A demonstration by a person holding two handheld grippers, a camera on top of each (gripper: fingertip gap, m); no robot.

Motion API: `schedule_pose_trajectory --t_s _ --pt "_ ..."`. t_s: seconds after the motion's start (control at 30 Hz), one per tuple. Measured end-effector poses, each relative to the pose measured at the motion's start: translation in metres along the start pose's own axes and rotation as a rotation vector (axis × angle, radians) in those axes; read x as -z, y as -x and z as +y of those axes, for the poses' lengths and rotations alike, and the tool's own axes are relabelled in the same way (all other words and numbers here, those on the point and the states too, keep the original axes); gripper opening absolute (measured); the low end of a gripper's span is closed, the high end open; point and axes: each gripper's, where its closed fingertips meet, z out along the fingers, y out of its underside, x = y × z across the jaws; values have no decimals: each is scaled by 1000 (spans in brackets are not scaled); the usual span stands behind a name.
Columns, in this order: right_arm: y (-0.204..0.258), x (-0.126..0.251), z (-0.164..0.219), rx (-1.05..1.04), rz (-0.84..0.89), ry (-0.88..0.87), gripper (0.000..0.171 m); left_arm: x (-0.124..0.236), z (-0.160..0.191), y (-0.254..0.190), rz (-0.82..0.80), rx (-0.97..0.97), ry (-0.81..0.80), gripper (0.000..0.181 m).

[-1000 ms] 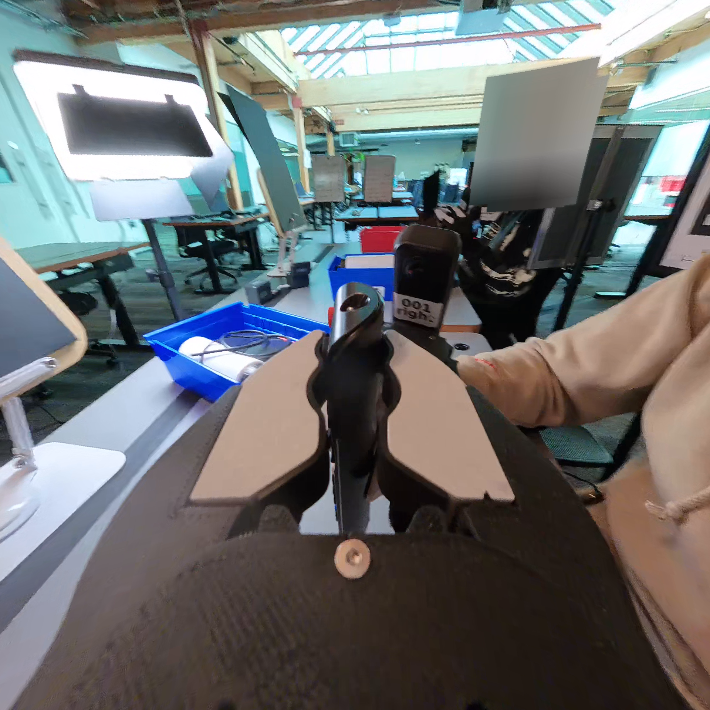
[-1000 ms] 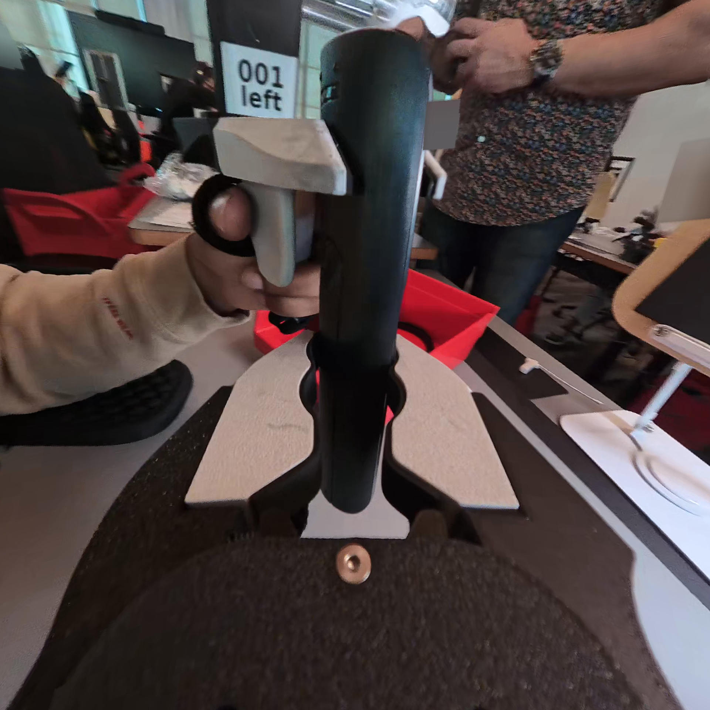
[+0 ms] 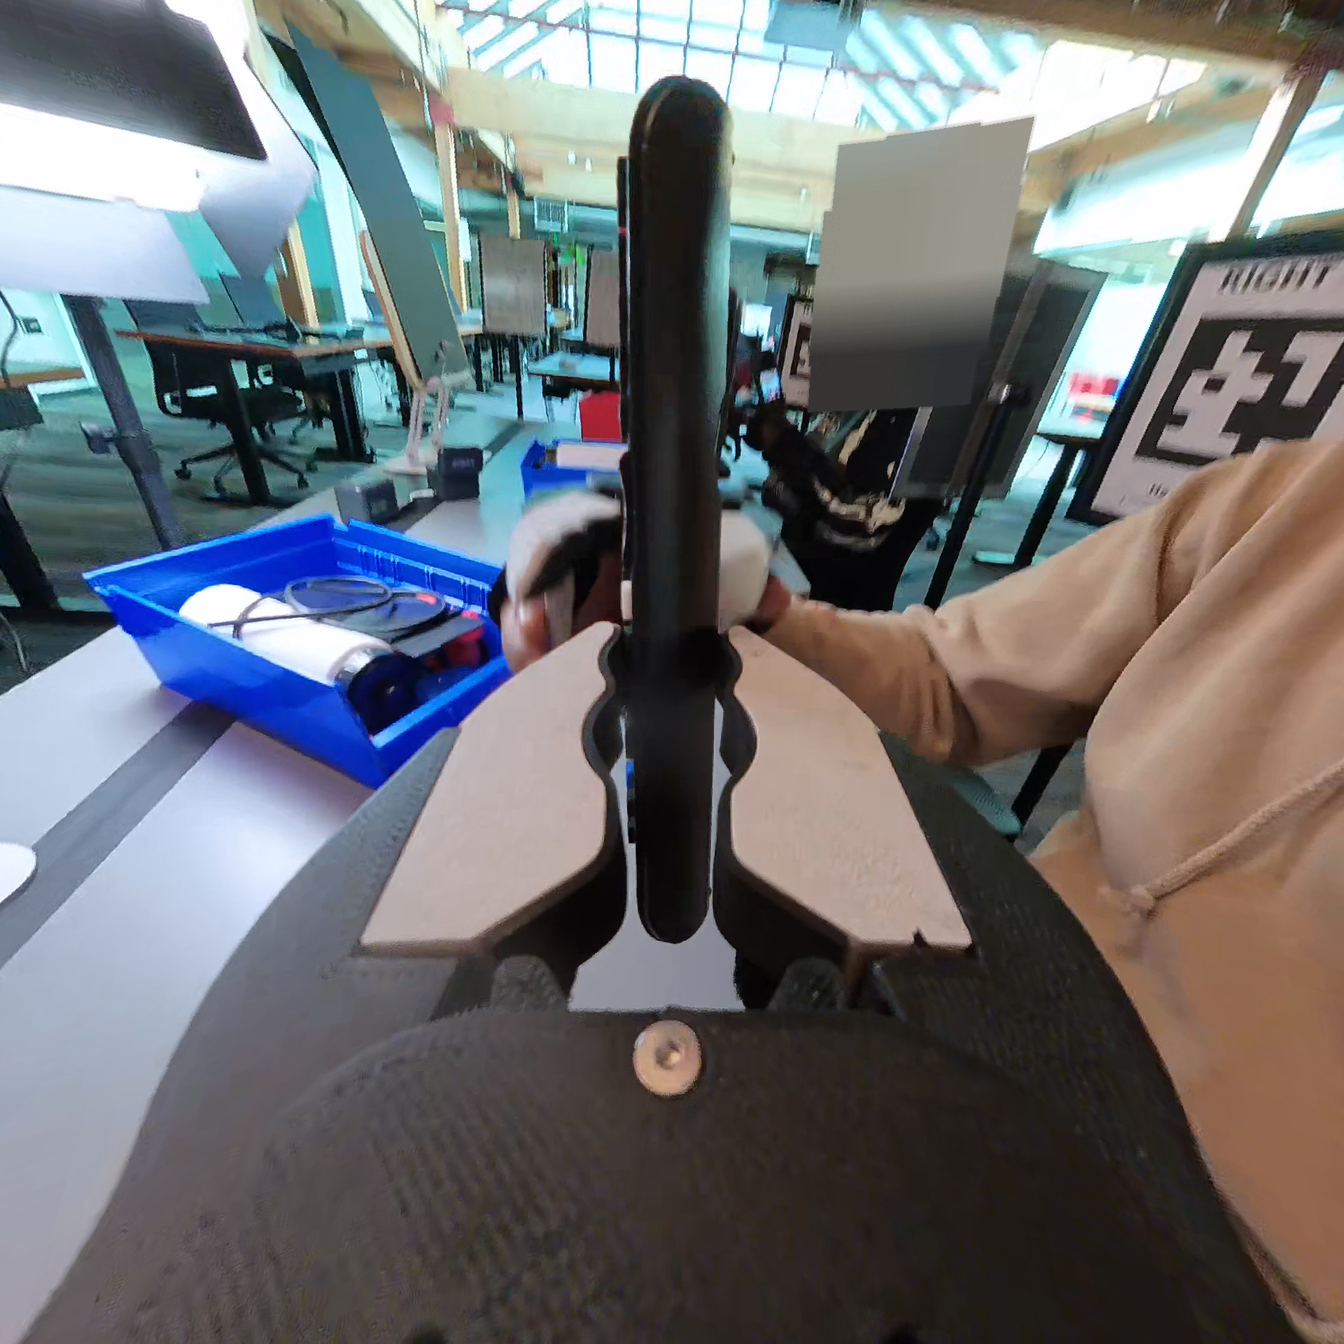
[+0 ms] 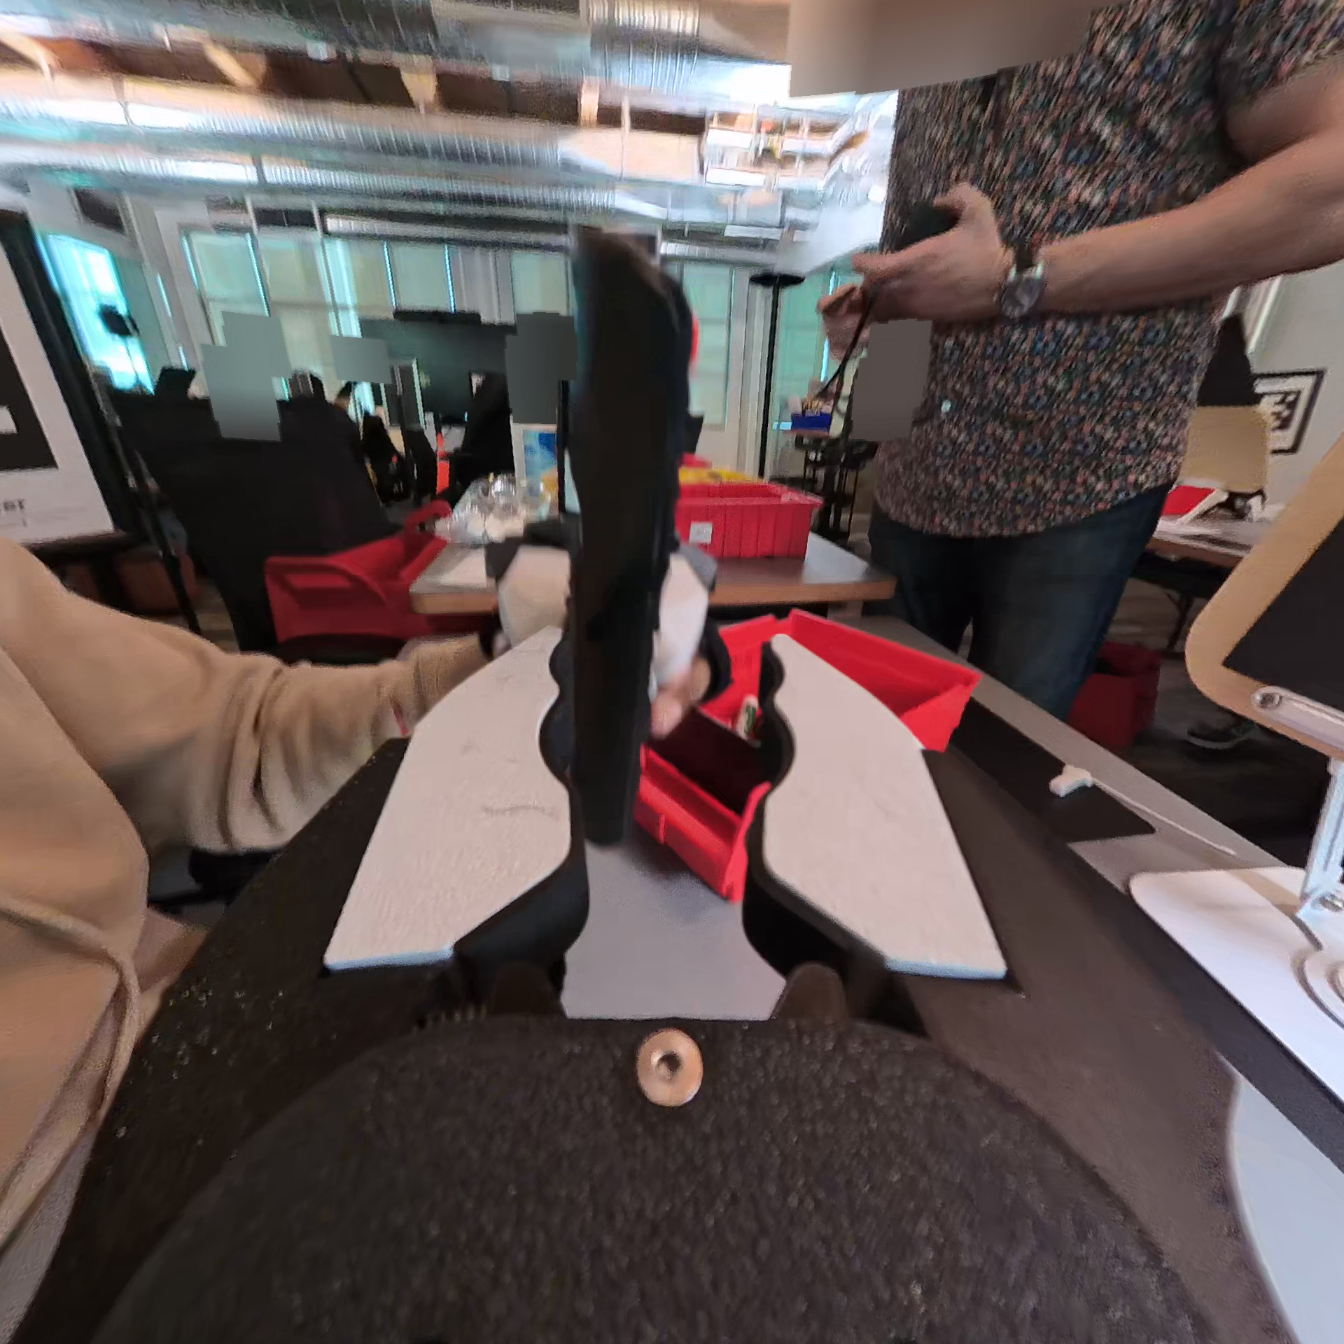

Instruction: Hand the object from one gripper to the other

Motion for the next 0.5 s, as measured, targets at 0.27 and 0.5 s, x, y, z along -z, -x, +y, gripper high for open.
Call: schedule_pose_trajectory --t_s 0.27,0.5 --pt "25 -34 50 -8 -82 142 26 -3 -17 1 -32 15 -136 26" --pt "16 -18 50 17 -35 308 24 -2 -4 7 -57 25 -50 38"
